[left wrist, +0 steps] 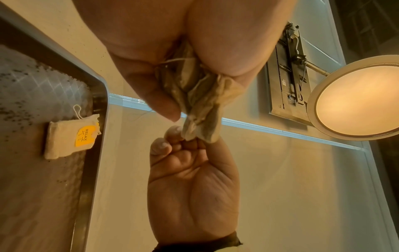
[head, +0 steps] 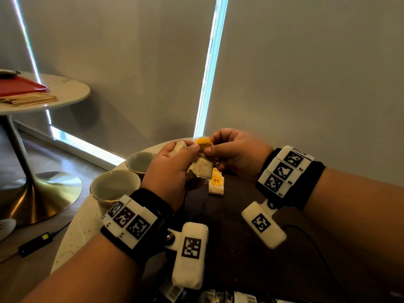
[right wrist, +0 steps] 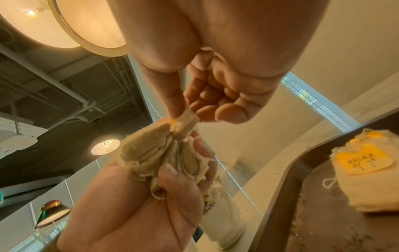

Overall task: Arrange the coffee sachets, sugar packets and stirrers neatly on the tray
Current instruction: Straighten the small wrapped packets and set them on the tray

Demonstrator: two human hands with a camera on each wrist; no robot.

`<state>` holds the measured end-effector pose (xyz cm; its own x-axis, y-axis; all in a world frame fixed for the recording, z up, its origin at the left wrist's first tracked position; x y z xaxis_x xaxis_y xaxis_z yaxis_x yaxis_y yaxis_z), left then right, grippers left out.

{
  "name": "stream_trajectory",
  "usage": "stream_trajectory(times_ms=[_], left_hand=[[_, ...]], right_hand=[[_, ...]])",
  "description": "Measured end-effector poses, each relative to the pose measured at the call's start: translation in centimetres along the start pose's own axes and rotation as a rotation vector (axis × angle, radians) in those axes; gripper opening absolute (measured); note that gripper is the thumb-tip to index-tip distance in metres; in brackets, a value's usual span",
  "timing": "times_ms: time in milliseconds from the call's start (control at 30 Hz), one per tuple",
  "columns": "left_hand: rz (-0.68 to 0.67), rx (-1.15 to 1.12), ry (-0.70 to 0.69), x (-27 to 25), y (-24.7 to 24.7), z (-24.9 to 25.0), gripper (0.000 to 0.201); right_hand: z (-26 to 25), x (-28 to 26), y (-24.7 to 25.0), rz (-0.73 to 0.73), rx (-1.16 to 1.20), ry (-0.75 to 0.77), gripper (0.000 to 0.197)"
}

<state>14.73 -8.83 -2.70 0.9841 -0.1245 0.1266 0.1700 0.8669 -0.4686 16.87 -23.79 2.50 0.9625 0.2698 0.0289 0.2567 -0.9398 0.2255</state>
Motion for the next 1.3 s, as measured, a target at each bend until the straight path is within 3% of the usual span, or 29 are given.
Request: stream_trajectory(times_ms=[200, 300, 400, 533, 667, 867, 1067, 1200, 1300], left_hand=[[-0.018, 0.053, 0.011, -0.1, -0.1, 0.0, 0.013], [-0.015, 0.082, 0.015, 0.0, -0.1, -0.2, 0.017], [-0.011, 0.082, 0.009, 0.0, -0.2, -0.2, 0.028], [0.046, 0.047, 0.007, 0.0, 0.2, 0.0, 0.01], [0.058, 0.004, -0.014, -0.1, 0.1, 0.3, 0.008], [0.087, -0.002, -0.039, 0.0, 0.2, 0.5, 0.009], [0.097, -0.001, -0.04, 0.0, 0.4, 0.4, 0.01], [0.096, -0.006, -0.033, 0.1, 0.4, 0.3, 0.01], [0.096, -0.013, -0.037, 0.1, 0.4, 0.2, 0.009]], right_hand=[[-0.1, -0.4, 0.0, -0.072, 0.028, -0.065, 0.028], [-0.4, -0.5, 0.2, 0.007, -0.052, -0.035, 0.007], [-0.8, -0.4, 0.6, 0.046, -0.077, 0.004, 0.011], [-0.9, -0.2, 2.0, 0.155, -0.125, 0.015, 0.008], [0.6, 0.3, 3.8, 0.26, -0.396, -0.091, 0.011], [3.0, 0.3, 3.7, 0.143, -0.663, -0.299, 0.022], [4.3, -0.6, 2.0, -0.137, -0.546, -0.528, 0.017], [5.2, -0.2, 1.6, -0.112, -0.555, -0.568, 0.012], [5.7, 0.8, 1.8, -0.052, -0.748, -0.55, 0.008]])
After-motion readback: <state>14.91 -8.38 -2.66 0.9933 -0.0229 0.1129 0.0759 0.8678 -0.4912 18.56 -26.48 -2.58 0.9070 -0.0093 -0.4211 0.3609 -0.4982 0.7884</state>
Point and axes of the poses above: each hand's wrist, its own x-axis towards the middle knuckle, its own y-axis out of the back of the hand, z = x × y, the point moved 4 cm from there along x, towards the middle knuckle, and after that the axes turned 1 degree about -z, right-handed, at the moved point
